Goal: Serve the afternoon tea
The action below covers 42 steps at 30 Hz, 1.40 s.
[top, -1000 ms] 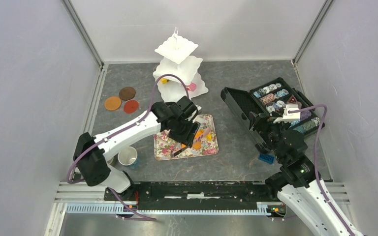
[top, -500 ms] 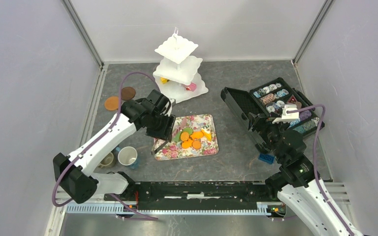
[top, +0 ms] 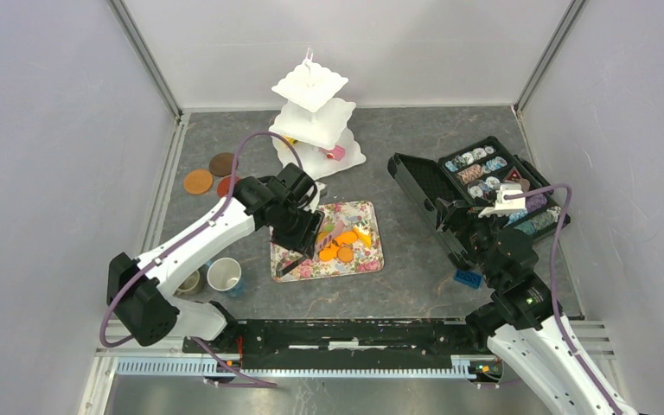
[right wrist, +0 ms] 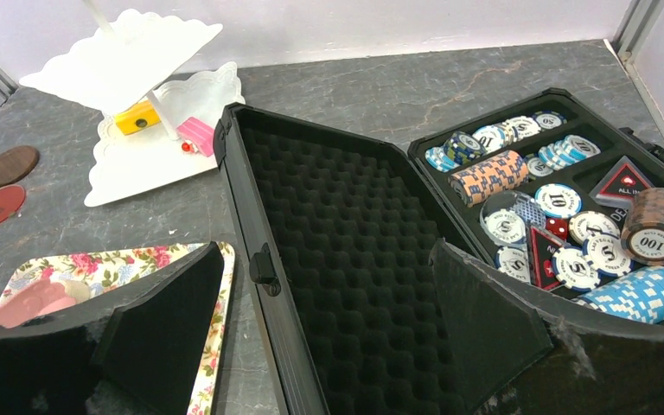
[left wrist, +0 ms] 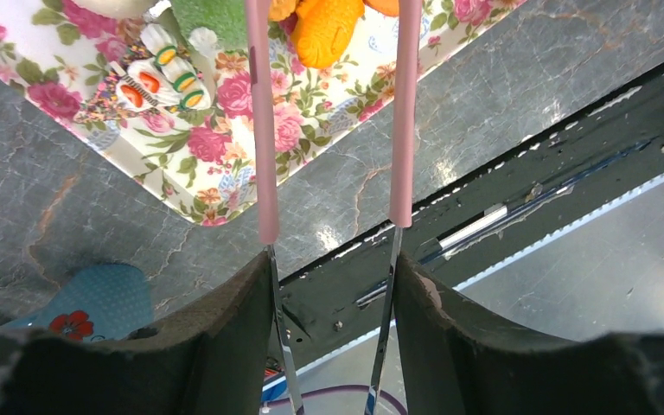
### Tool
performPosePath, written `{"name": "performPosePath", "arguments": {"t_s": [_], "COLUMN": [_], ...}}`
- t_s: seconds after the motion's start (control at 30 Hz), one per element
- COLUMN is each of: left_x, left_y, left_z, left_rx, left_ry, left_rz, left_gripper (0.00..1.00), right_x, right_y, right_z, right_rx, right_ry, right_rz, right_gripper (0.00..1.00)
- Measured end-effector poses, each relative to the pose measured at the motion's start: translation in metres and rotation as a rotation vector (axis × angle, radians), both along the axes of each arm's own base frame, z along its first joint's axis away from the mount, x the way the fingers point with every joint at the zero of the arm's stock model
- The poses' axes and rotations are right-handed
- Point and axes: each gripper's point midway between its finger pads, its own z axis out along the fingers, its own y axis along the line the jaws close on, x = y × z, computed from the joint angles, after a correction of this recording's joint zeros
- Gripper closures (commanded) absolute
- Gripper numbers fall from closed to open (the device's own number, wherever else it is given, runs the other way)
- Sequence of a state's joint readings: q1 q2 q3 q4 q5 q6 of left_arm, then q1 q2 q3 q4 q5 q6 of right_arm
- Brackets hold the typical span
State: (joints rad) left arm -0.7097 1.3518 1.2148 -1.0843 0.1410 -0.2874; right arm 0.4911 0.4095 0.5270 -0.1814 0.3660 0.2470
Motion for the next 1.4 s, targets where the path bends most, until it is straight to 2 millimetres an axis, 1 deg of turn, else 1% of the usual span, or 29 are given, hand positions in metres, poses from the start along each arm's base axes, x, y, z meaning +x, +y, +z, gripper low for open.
{"name": "performPosePath", "arguments": {"t_s": [0.13,0.47,0.57,0.7,0.83,0.97,1.1,1.17,1.3,1.4], "left_x": [-0.004,0.006,0.006,-0.002,-0.015,-0.03,-0.04,-0.038,-0.026,-0.017], "left_y": [-0.002,-0.003,-0.004,-0.006,-0.013,-0.022,-0.025,-0.02,-0.014,-0.005], "left_z": [-0.009,-0.025,-0.026,-0.03,-0.031,-0.028,-0.017,-0.013,-0.007,-0.006], "left_rx": [0.019,0.066,0.069,0.08,0.082,0.063,0.032,0.043,0.071,0.095], "left_ry": [0.022,0.028,0.026,0.034,0.044,0.05,0.028,0.005,-0.043,-0.058], "left_rz": [-0.014,-0.006,-0.009,-0.038,-0.09,-0.143,-0.163,-0.152,-0.121,-0.083], "left_gripper": [0.43,0.43,0.43,0.43,0.44,0.44,0.43,0.42,0.4,0.39], "right_x": [0.0,0.0,0.0,0.0,0.001,0.001,0.001,0.001,0.001,0.001], "right_y": [0.001,0.002,0.001,0.001,0.002,0.002,0.002,0.002,0.003,0.003], "right_z": [-0.001,-0.002,-0.002,-0.003,-0.009,-0.011,-0.011,-0.012,-0.012,-0.012], "right_rx": [-0.002,-0.002,-0.002,-0.002,-0.005,-0.007,-0.003,-0.001,0.0,0.0], "right_ry": [0.005,0.006,0.005,0.007,0.018,0.023,0.023,0.023,0.023,0.024], "right_rz": [0.005,0.007,0.006,0.006,0.007,0.007,0.006,0.006,0.007,0.007], "right_gripper": [0.02,0.02,0.02,0.02,0.02,0.02,0.02,0.02,0.02,0.02]}}
